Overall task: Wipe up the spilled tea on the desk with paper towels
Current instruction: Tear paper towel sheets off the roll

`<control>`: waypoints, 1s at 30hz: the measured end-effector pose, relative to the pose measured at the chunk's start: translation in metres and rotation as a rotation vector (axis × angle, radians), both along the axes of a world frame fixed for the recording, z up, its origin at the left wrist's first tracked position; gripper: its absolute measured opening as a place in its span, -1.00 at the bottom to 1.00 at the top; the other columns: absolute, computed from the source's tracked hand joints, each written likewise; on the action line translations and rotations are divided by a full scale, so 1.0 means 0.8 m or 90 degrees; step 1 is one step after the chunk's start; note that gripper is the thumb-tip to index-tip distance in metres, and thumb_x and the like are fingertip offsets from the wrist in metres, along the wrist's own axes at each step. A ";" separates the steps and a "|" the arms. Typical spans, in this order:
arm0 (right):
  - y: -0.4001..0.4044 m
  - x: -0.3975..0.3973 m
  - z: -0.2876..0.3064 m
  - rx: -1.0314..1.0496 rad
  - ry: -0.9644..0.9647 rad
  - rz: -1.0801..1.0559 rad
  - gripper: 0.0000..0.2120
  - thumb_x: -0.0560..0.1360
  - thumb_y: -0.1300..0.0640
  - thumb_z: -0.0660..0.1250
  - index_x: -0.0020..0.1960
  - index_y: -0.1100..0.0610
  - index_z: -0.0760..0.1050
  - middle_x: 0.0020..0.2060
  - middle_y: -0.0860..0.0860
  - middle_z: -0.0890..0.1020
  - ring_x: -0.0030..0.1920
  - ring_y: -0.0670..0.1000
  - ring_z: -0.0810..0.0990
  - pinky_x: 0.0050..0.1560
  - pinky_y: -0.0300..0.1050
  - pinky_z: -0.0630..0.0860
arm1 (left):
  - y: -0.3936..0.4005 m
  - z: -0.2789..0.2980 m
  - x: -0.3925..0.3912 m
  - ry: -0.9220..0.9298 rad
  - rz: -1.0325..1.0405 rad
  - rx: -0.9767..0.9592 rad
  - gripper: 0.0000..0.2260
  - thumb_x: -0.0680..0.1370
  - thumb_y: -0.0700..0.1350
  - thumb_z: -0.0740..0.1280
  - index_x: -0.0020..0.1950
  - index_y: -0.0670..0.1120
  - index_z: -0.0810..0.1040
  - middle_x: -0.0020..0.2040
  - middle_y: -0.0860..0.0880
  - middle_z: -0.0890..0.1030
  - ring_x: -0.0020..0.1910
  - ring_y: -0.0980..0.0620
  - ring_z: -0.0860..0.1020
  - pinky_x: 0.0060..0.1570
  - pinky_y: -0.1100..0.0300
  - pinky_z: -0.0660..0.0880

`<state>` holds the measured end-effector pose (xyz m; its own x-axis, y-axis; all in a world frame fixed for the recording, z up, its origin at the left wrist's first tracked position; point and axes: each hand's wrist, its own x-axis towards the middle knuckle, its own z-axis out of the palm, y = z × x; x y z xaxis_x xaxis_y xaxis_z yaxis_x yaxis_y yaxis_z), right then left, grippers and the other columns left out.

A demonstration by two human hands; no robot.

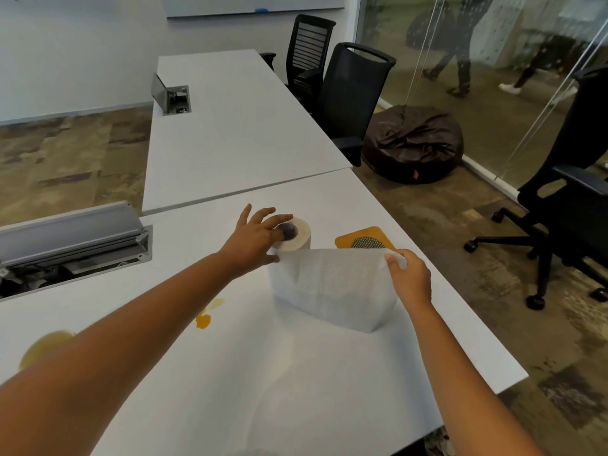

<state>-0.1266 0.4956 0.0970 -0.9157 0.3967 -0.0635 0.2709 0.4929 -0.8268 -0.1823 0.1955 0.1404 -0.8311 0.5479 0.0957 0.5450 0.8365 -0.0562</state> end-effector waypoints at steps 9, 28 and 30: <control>-0.021 -0.003 0.003 0.030 0.039 -0.024 -0.63 0.54 0.00 0.23 0.29 0.12 0.38 0.27 0.16 0.48 0.24 0.18 0.45 0.25 0.18 0.45 | 0.006 -0.004 0.001 -0.040 0.027 0.039 -0.46 0.40 0.17 0.40 0.31 0.00 0.43 0.49 0.06 0.22 0.47 -0.12 0.12 0.41 -0.23 -0.10; -0.119 -0.014 0.020 0.271 0.131 0.287 -0.73 0.46 -0.17 0.29 0.03 -0.04 0.59 0.02 -0.04 0.67 0.19 0.00 0.51 0.37 0.14 -0.24 | 0.022 -0.007 0.010 -0.125 0.041 0.261 -0.62 0.44 -0.01 0.41 0.17 -0.19 0.55 0.39 -0.04 0.33 0.34 0.00 0.33 0.30 0.15 0.35; -0.122 -0.016 0.021 0.280 0.145 0.283 -0.76 0.47 -0.13 0.29 -0.08 0.00 0.61 -0.05 -0.03 0.68 0.13 0.02 0.53 0.38 0.20 -0.17 | 0.022 -0.006 0.010 -0.128 0.034 0.261 -0.62 0.43 -0.01 0.42 0.15 -0.20 0.56 0.39 -0.04 0.33 0.33 0.01 0.35 0.28 0.20 0.35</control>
